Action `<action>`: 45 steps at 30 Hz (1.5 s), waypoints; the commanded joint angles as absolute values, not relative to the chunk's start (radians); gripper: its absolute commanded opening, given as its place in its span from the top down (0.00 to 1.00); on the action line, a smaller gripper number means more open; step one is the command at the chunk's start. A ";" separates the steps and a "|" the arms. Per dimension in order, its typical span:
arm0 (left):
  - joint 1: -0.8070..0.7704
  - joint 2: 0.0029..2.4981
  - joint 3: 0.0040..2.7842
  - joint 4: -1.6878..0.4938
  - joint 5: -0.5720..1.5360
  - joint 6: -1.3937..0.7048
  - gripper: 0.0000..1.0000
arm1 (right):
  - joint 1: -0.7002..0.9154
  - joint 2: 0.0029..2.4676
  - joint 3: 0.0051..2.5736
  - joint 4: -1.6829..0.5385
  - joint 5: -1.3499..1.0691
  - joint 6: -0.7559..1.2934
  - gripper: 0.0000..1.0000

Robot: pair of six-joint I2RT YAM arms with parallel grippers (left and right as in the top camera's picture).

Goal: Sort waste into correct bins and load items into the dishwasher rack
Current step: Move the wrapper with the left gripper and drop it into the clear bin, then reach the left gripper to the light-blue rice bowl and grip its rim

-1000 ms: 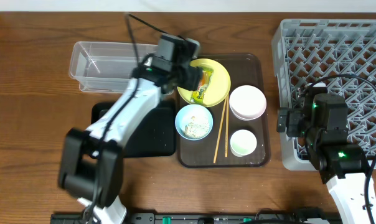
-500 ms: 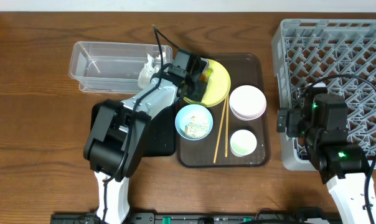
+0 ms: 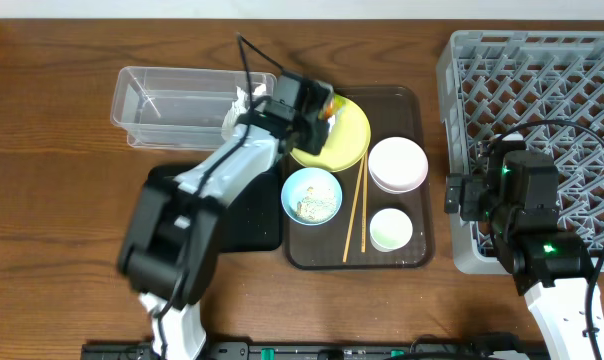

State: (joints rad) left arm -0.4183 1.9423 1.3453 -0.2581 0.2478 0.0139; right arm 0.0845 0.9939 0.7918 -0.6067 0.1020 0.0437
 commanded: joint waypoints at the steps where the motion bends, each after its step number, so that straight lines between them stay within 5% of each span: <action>1: -0.368 1.806 1.347 -0.260 0.139 -0.110 0.94 | 0.098 0.995 0.816 -0.607 0.101 0.036 0.01; 11: -0.135 1.776 1.346 -0.317 0.010 -0.727 0.93 | 0.098 0.995 0.816 -0.606 0.100 0.036 0.01; 15: -0.088 1.809 1.346 -0.325 0.011 -0.852 0.84 | 0.098 0.995 0.816 -0.607 0.100 0.036 0.01; 17: -0.083 1.815 1.346 -0.328 0.010 -0.851 0.76 | 0.098 0.995 0.816 -0.607 0.100 0.036 0.01; 20: -0.083 1.812 1.347 -0.329 0.012 -0.847 0.49 | 0.098 0.995 0.816 -0.606 0.100 0.036 0.01; 23: -0.083 1.782 1.347 -0.329 0.015 -0.836 0.44 | 0.098 0.995 0.816 -0.606 0.100 0.036 0.01; 35: -0.279 1.656 1.346 -0.517 0.161 -0.409 0.43 | 0.098 0.995 0.816 -0.606 0.100 0.036 0.01; 45: -0.538 1.781 1.346 -0.599 0.161 -0.364 0.43 | 0.098 0.995 0.816 -0.607 0.100 0.036 0.01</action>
